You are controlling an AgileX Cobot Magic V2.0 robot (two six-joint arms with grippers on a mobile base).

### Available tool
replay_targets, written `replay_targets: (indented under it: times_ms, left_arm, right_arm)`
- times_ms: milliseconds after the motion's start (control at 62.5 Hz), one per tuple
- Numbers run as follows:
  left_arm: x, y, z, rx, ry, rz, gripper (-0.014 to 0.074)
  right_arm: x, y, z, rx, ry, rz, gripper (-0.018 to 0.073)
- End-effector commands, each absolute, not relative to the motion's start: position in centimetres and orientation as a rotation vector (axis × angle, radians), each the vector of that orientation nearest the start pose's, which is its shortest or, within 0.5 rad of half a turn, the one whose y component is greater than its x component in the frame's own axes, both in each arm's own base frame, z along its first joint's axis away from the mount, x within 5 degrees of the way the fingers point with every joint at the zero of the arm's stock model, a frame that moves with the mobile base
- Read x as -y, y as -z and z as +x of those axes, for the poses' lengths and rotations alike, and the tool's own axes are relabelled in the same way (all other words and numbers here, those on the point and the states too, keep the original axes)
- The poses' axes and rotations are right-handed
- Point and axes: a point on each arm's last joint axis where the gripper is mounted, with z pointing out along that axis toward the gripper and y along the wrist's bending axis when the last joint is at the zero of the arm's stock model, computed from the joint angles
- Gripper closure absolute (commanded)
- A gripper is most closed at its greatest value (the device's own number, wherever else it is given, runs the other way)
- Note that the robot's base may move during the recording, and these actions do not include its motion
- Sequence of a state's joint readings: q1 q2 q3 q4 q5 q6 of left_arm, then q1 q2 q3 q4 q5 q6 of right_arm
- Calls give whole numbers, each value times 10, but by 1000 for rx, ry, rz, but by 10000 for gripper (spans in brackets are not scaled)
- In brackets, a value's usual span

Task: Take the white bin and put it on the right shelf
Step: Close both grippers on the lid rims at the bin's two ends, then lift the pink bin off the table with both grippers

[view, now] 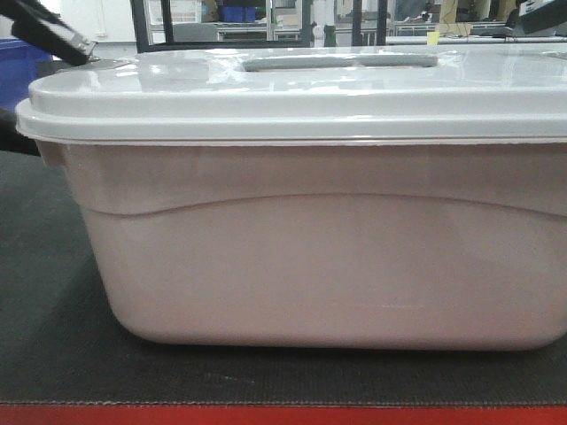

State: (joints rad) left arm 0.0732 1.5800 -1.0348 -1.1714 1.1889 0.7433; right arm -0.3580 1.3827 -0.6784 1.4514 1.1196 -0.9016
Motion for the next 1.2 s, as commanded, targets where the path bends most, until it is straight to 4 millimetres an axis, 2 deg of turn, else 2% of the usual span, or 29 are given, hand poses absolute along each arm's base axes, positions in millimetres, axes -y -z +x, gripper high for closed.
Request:
replay_targets:
  times_ms: [0,368,576,704,864,1008,1072,1184]
  left_arm:
    - [75,-294,282,-2351,1566,312,123]
    - [80,-304,286,-2242,1669,241,123]
    - [80,-304,286,-2237,1678,231,144]
    - [80,-304,286,-2238,1679,229,245]
    - [80,-305,286,-2240,1684,219,449]
    - [80,-306,286,-2227,1695,210,633]
    - [81,-307,287,-2209,1712,200,731]
    - [88,-317,285,-2151,1752,208,723]
  right_arm:
    - [-16,-276,233,-2036,-1597,143,-71]
    - [-21,-277,233,-2037,-1613,125,-71]
    - [-21,-280,235,-2005,-1626,143,-64]
    - [-21,-282,235,-1982,-1633,152,43]
    - [-21,-282,235,-1978,-1635,155,307]
    - [-21,-283,236,-1968,-1639,160,494]
    - [-20,-286,236,-1944,-1645,169,502]
    - [-20,-298,234,-1850,-1661,185,503]
